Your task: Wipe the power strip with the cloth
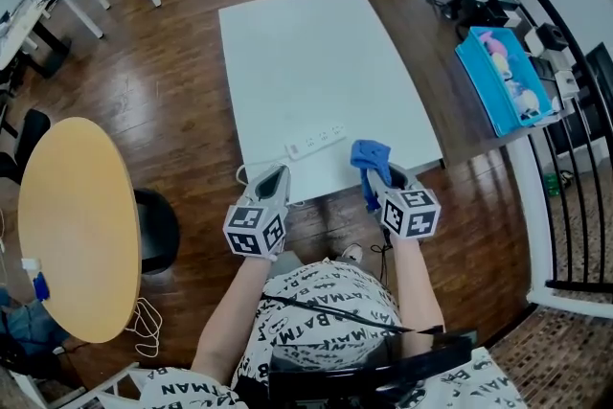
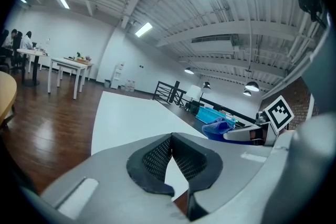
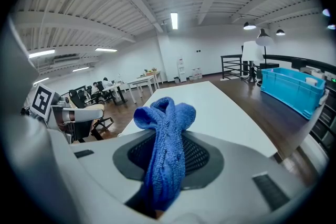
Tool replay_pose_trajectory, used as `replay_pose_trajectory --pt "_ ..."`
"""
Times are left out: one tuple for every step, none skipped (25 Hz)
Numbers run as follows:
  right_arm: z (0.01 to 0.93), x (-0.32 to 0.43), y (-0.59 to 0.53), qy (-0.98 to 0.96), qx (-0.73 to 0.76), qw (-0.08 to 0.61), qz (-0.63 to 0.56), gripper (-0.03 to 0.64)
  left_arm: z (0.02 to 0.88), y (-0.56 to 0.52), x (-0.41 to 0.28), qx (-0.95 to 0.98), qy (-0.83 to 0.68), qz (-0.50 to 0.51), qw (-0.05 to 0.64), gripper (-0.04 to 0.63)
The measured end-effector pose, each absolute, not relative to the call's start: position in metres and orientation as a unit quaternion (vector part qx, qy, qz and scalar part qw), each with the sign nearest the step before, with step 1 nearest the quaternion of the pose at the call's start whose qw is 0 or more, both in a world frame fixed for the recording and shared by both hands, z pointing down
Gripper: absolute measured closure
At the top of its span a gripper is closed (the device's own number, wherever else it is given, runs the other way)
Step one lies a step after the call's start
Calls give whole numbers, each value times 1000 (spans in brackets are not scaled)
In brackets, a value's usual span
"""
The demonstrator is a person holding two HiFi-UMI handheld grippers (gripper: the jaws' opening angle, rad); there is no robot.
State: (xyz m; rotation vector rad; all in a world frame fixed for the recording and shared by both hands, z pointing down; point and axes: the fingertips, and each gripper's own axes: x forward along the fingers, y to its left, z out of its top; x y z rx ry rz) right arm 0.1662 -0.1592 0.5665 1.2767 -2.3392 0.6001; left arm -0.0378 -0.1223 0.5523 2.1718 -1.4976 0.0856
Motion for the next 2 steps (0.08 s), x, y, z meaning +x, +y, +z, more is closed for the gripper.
replay_pose_trajectory --pt "566 167 -160 -839 458 204 214 494 552 -123 -36 797 -549 31 248 592" --pt "566 169 -161 -839 457 204 214 494 552 -124 -34 798 -549 31 248 592"
